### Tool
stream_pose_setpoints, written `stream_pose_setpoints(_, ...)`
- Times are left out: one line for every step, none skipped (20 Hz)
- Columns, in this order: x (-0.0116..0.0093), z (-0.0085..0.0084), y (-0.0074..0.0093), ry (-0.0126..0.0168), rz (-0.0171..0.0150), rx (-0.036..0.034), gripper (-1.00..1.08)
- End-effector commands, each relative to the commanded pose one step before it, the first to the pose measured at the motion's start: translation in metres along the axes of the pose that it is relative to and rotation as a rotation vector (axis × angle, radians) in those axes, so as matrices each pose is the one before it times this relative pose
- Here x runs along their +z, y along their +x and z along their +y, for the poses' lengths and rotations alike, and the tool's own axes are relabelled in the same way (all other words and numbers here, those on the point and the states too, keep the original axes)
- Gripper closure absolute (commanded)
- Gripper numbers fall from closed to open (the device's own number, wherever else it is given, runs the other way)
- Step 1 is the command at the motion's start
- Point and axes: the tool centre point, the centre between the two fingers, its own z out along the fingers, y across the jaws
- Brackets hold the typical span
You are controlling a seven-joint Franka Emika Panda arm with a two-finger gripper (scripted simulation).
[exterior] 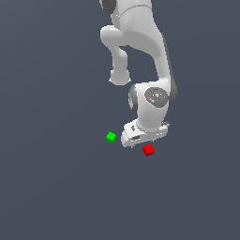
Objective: Stack the red cube on top of the green cube.
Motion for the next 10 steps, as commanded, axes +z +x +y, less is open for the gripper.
stream_pose_setpoints(0.00927, -0.01635, 0.00824, 0.00081, 0.00274, -0.0399, -0.92)
stream_pose_setpoints(0.00286, -0.00507, 0.00245, 0.00021, 0.00048, -0.01226, -0.92)
stream_pose_setpoints(0.00245, -0.00435, 0.00212, 0.00013, 0.00039, -0.0106, -0.92)
stream_pose_setpoints(0.00204, -0.00368, 0.00179, 0.00005, 0.00031, -0.009, -0.92)
stream_pose_setpoints(0.00163, -0.00295, 0.00145, -0.00004, 0.00022, -0.0073, -0.92)
stream_pose_setpoints(0.00122, -0.00227, 0.00112, -0.00011, 0.00014, -0.00569, -0.92)
stream_pose_setpoints(0.00081, -0.00156, 0.00078, -0.00017, 0.00006, -0.00402, -0.92)
stream_pose_setpoints(0.00043, -0.0009, 0.00045, -0.00019, 0.0, -0.00238, -0.92)
stream_pose_setpoints(0.00012, -0.00024, 0.00013, -0.00008, -0.00001, -0.00069, -0.92)
stream_pose_setpoints(-0.00051, 0.00066, -0.00111, 0.00078, -0.00099, 0.00329, -0.92)
